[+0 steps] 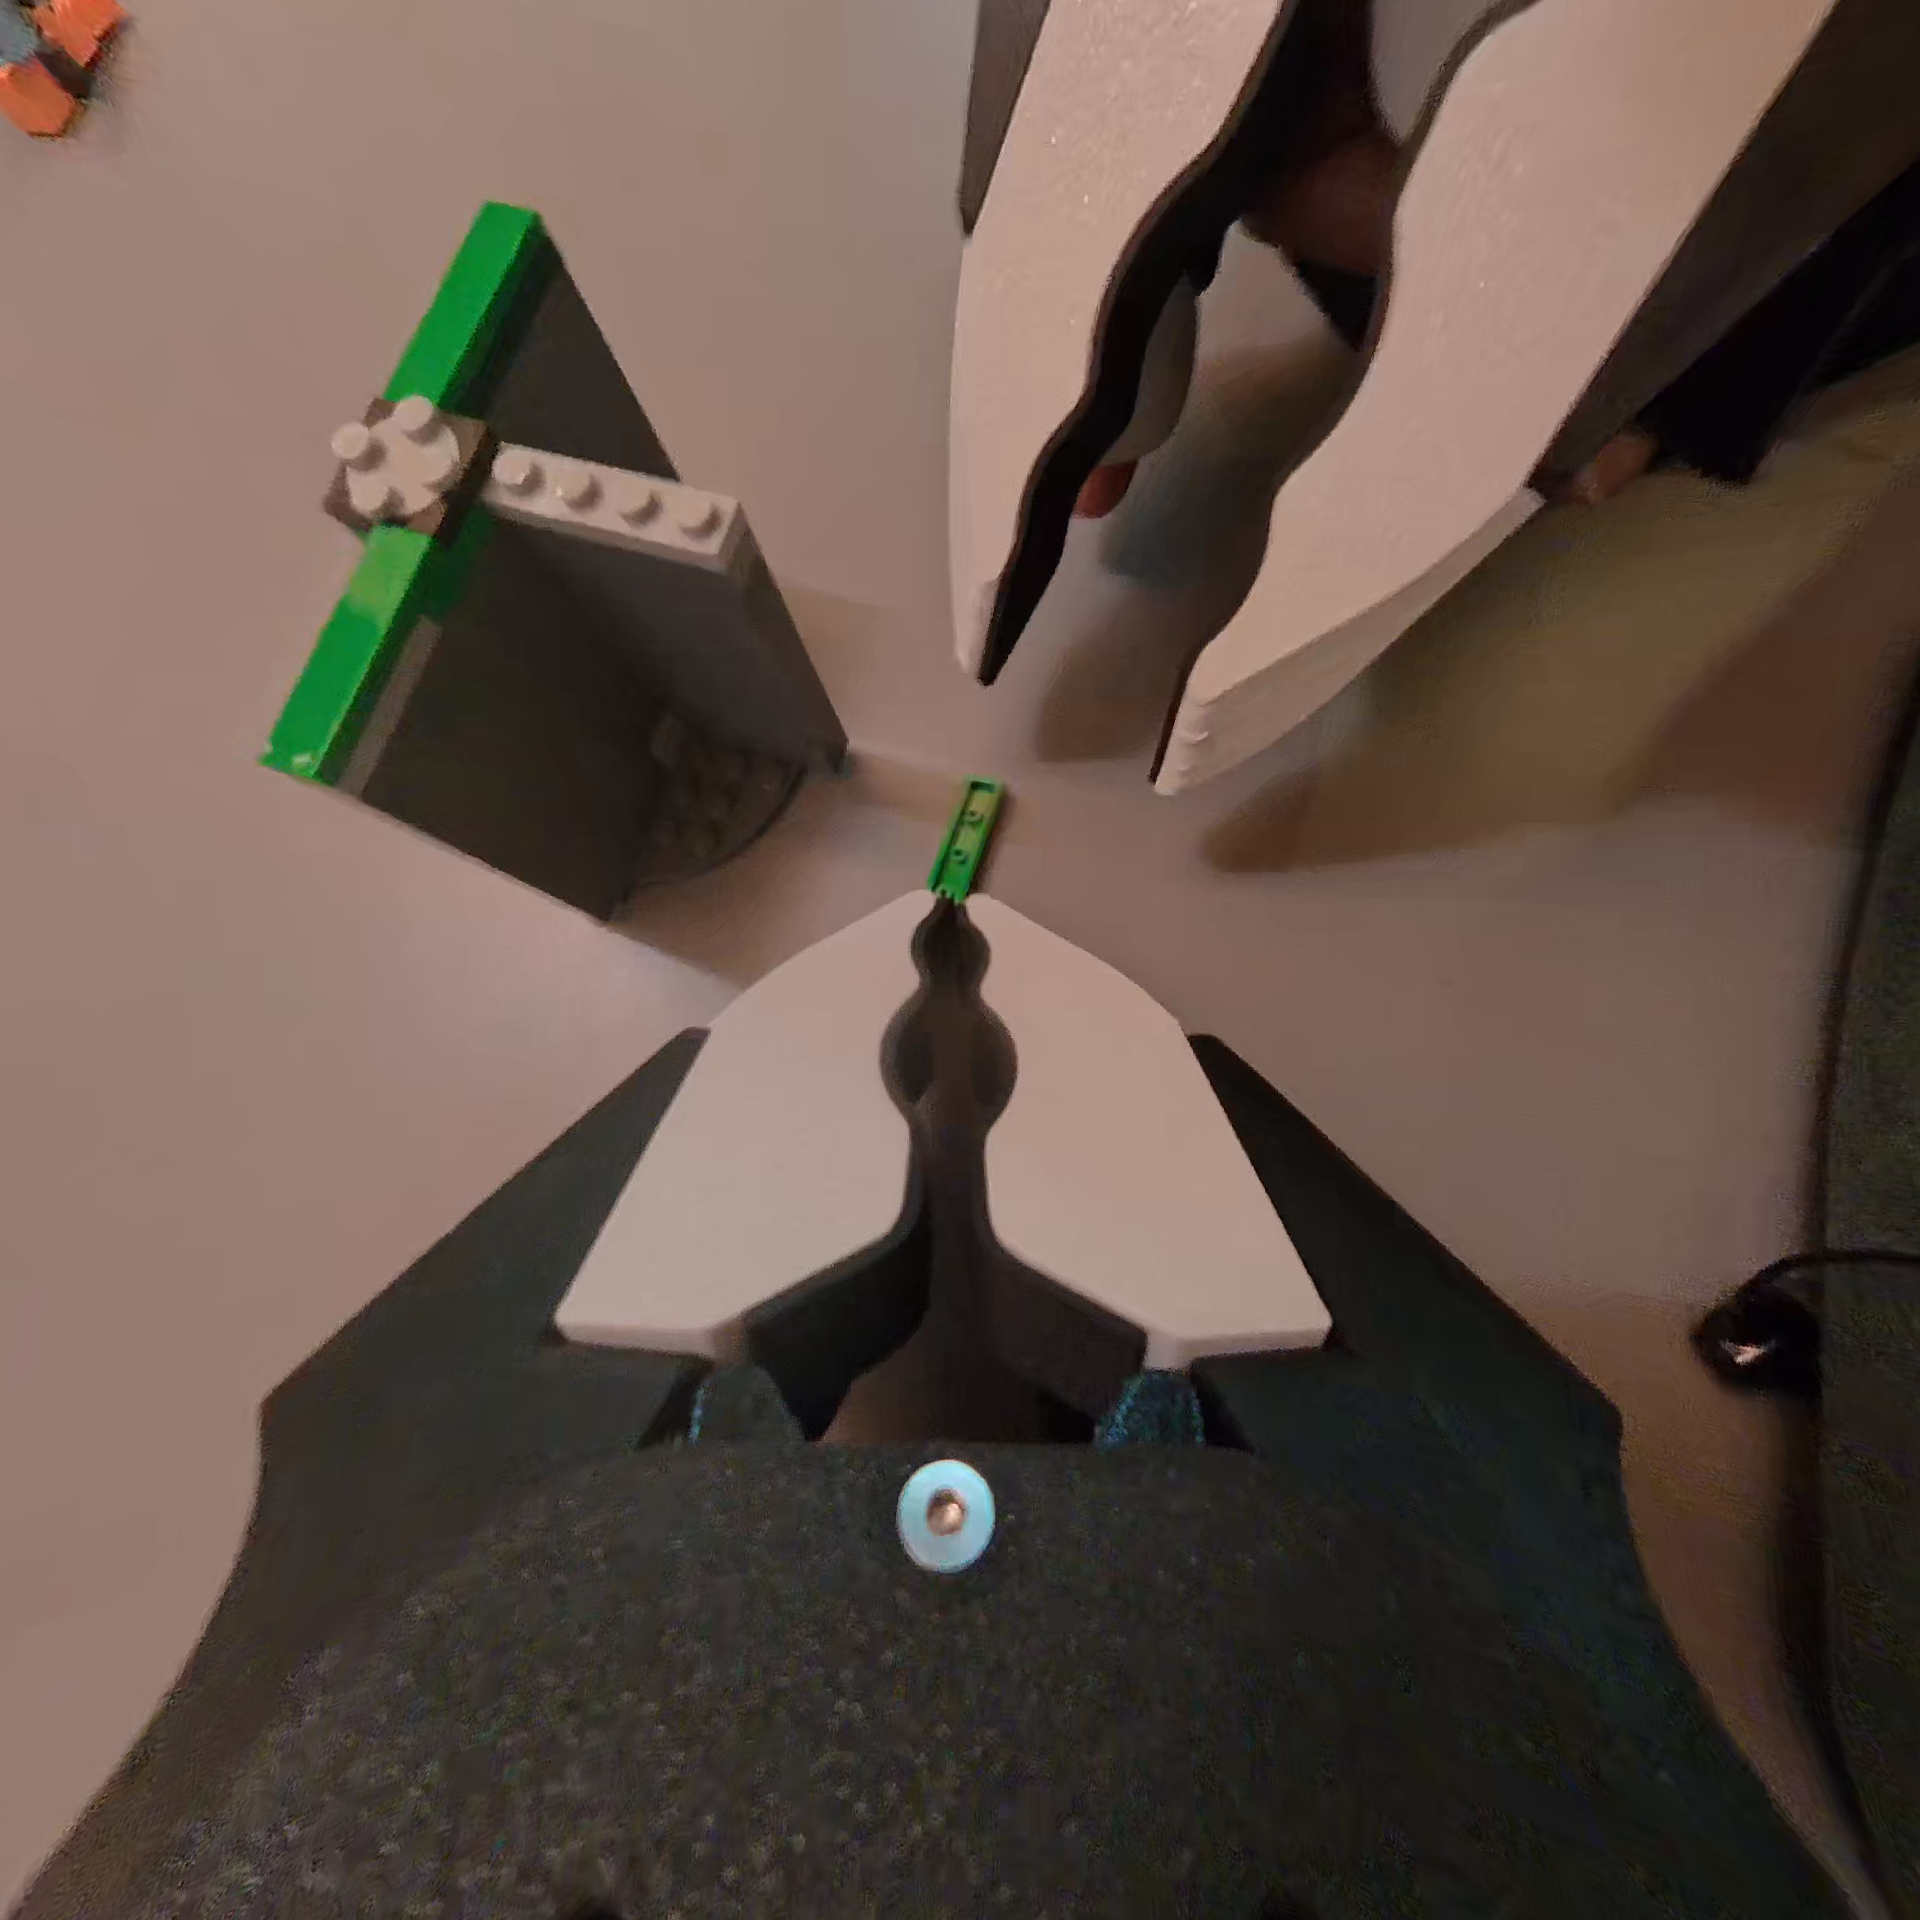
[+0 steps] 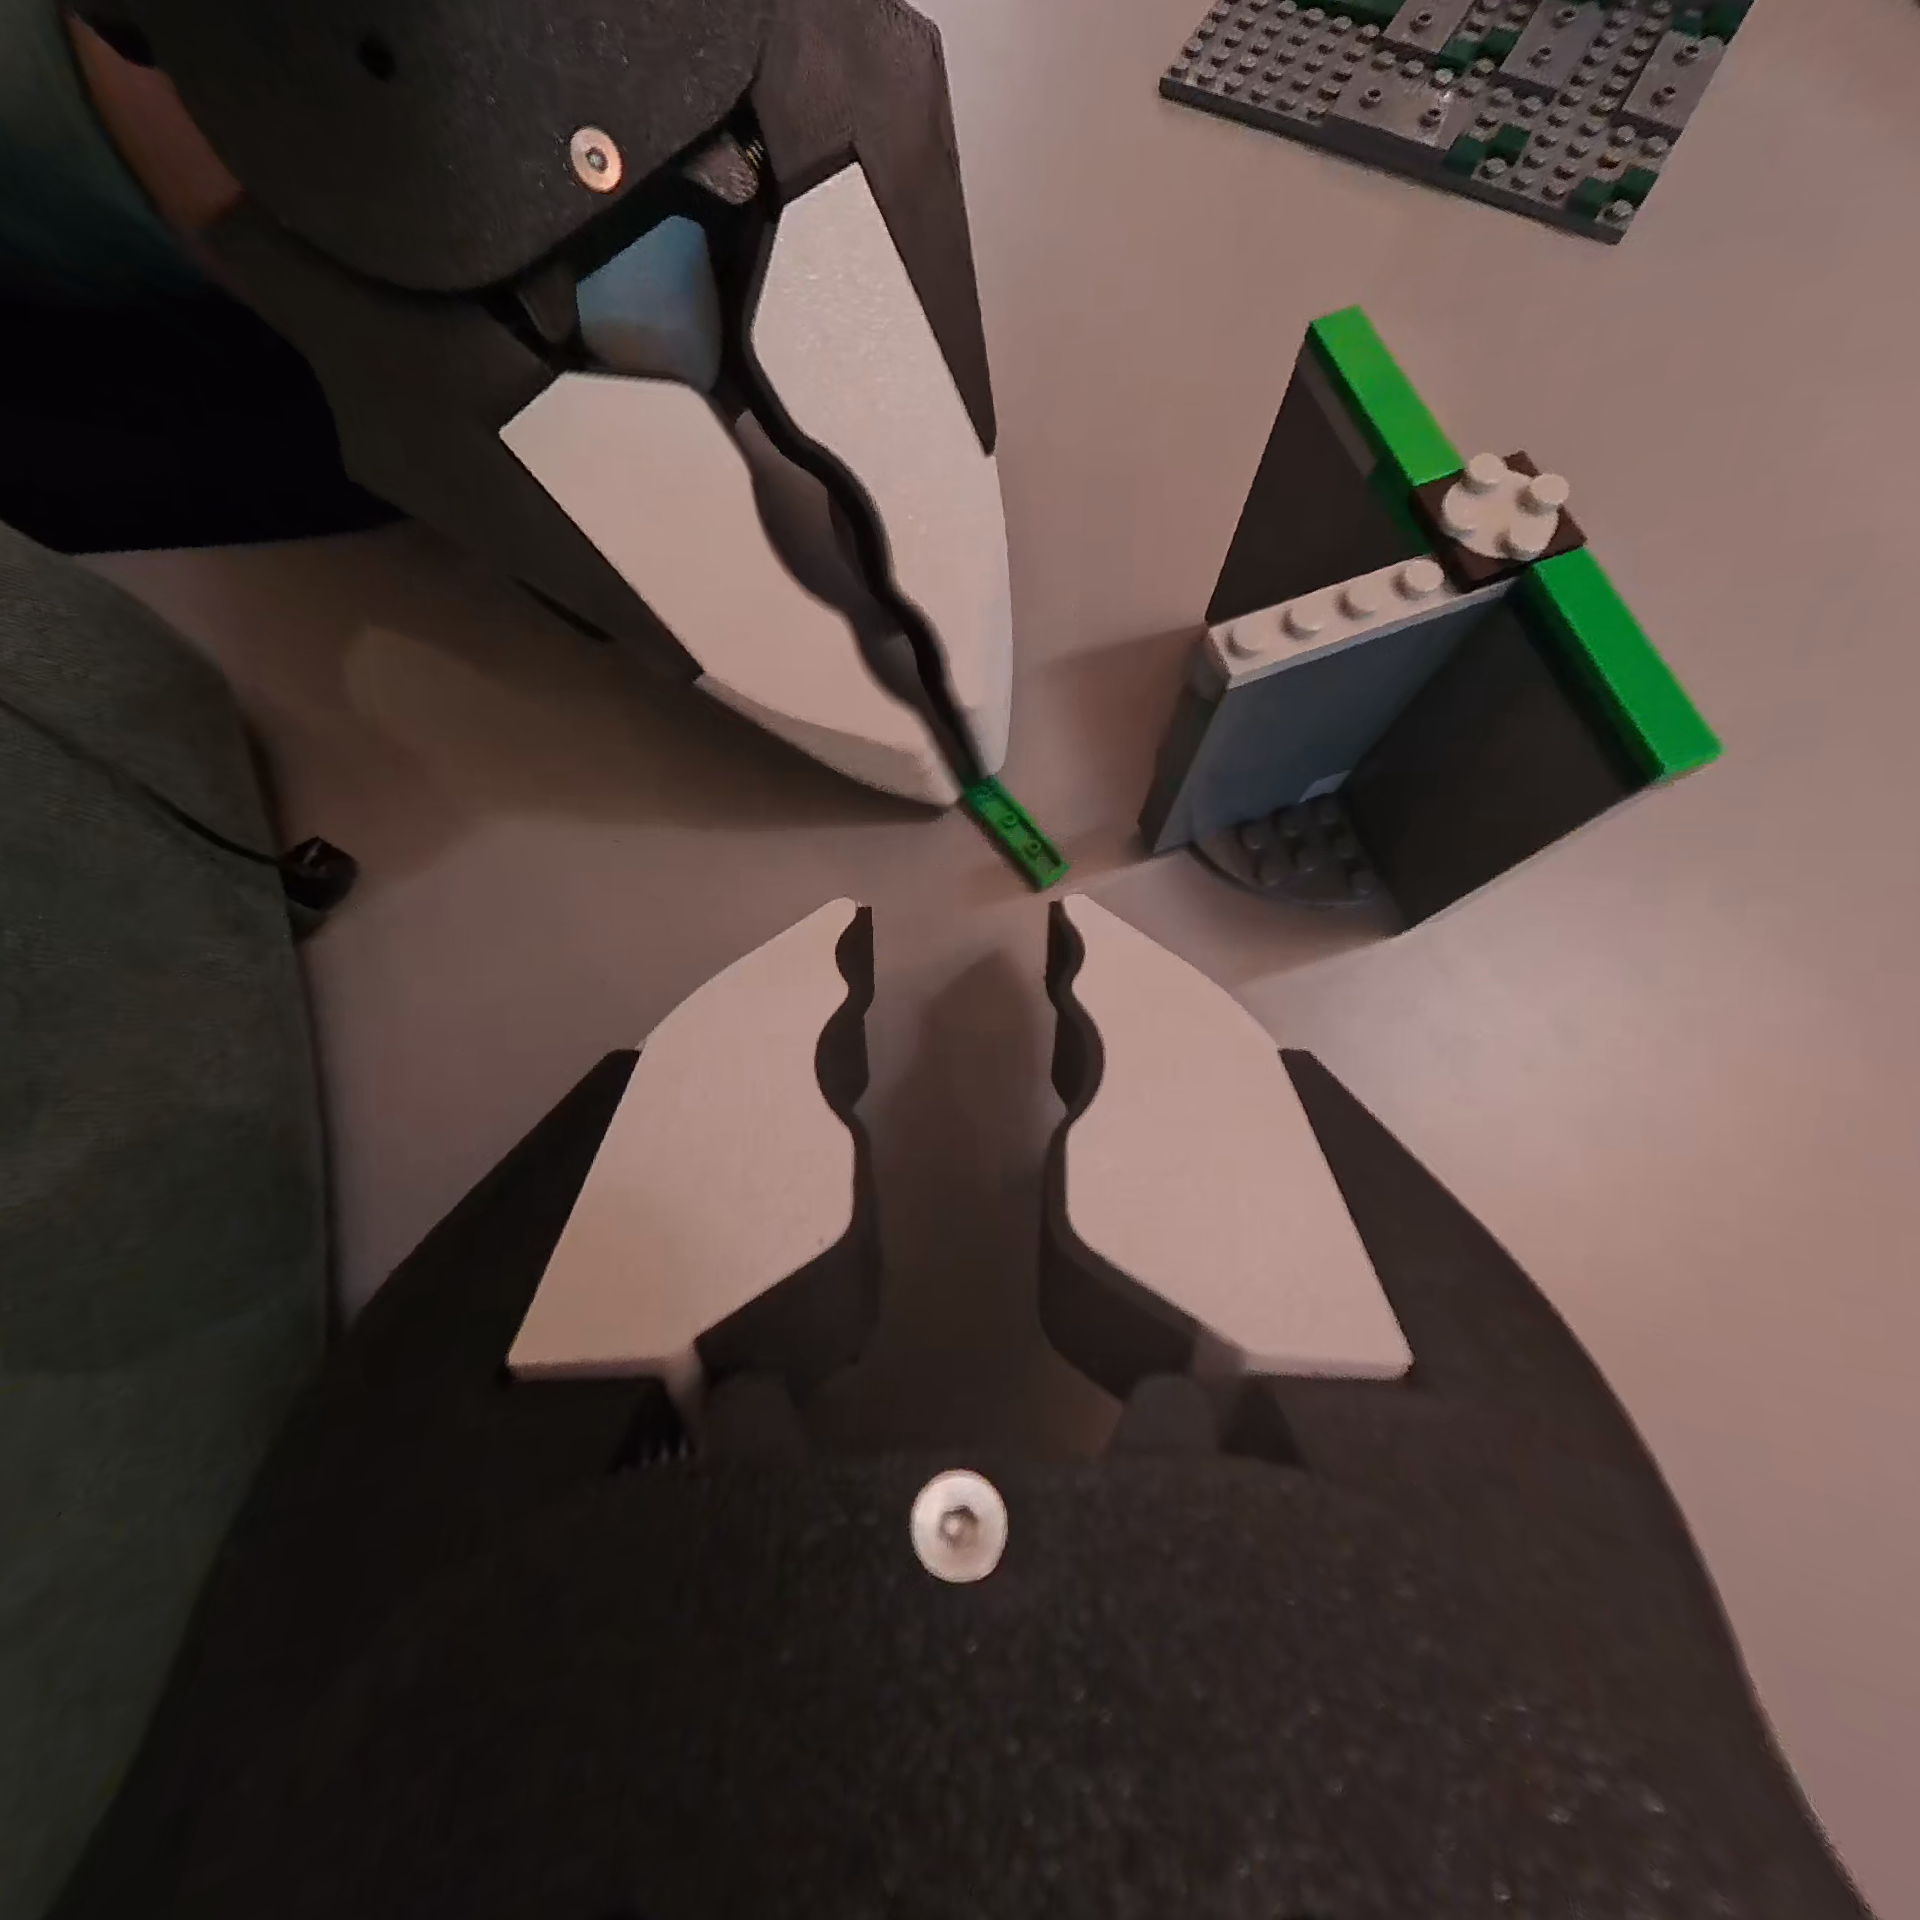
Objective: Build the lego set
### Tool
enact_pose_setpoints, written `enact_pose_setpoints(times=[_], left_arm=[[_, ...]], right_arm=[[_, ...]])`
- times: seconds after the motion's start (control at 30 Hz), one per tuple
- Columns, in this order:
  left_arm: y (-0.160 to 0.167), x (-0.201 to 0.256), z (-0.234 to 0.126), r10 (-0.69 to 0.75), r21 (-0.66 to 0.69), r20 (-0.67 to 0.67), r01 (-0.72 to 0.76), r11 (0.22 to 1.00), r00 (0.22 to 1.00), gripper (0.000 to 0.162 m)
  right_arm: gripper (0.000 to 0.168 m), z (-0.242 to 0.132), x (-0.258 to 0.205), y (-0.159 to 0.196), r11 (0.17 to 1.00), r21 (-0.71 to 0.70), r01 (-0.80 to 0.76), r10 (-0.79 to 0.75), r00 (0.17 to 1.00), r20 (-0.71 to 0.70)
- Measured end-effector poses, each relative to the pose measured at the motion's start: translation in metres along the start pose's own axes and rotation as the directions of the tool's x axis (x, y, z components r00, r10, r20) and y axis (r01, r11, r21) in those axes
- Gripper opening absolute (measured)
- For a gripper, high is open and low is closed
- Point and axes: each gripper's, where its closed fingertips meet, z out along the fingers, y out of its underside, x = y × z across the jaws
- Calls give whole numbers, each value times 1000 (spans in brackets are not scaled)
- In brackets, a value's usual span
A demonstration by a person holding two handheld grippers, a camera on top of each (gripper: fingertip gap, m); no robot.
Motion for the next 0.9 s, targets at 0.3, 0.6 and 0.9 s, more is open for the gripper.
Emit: enact_pose_setpoints(times=[0.3,0.6,0.9], left_arm=[[-12,9,-11,-130,88,-119,141,986,984,0],[-34,26,-28,-168,187,-248,217,958,954,0],[-38,33,-35,-85,225,-223,136,965,971,0]], right_arm=[[30,-4,0,-5,994,38,104,-102,994,-41],[16,-19,-16,-21,880,221,422,-438,899,27],[0,-37,-17,-22,920,219,325,-379,881,284]])
